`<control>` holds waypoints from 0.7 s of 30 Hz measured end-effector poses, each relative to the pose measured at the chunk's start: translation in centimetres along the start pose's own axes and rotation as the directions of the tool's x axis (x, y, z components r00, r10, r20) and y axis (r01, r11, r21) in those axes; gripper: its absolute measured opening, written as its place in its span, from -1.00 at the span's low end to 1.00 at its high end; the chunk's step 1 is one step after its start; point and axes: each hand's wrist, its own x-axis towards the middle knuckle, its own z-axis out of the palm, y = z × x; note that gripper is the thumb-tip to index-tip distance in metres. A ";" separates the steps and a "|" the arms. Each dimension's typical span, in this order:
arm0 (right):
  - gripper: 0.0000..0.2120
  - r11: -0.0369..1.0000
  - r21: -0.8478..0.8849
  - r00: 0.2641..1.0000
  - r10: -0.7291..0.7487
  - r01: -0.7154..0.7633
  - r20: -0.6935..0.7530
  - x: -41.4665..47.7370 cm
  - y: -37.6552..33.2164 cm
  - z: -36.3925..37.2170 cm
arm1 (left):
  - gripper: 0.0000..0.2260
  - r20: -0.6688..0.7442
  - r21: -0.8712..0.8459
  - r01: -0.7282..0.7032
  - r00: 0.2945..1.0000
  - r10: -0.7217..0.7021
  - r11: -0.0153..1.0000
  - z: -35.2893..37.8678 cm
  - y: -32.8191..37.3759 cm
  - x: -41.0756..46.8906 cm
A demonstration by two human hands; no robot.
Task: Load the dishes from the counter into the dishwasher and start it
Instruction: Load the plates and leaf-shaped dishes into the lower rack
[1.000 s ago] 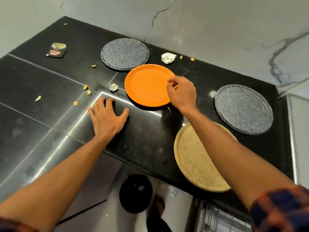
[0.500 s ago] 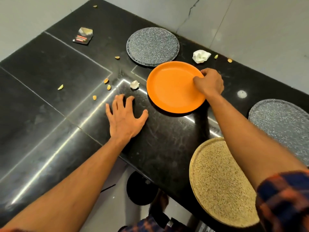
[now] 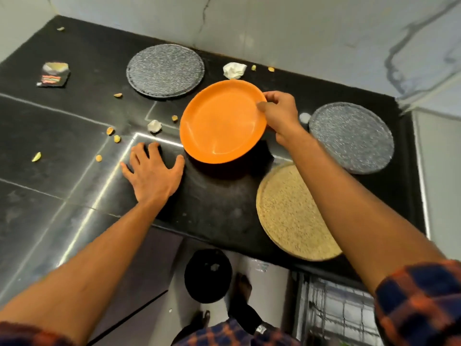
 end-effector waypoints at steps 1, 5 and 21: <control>-0.90 1.000 0.026 1.000 0.003 -0.003 -0.031 -1.5 0.3 -0.9 | -0.38 0.003 -0.001 -0.007 1.000 0.007 1.000 -0.1 0.0 -0.1; -0.85 0.992 0.127 0.985 0.043 -0.022 -0.168 -8.0 1.8 -4.9 | -0.38 -0.009 -0.111 -0.019 1.000 0.018 0.994 -0.6 0.0 -0.2; -0.84 0.990 0.136 0.813 0.112 -0.041 -0.571 -44.4 17.2 -25.2 | -0.89 -0.118 -0.637 -0.562 0.747 0.655 0.527 0.8 -2.2 -24.9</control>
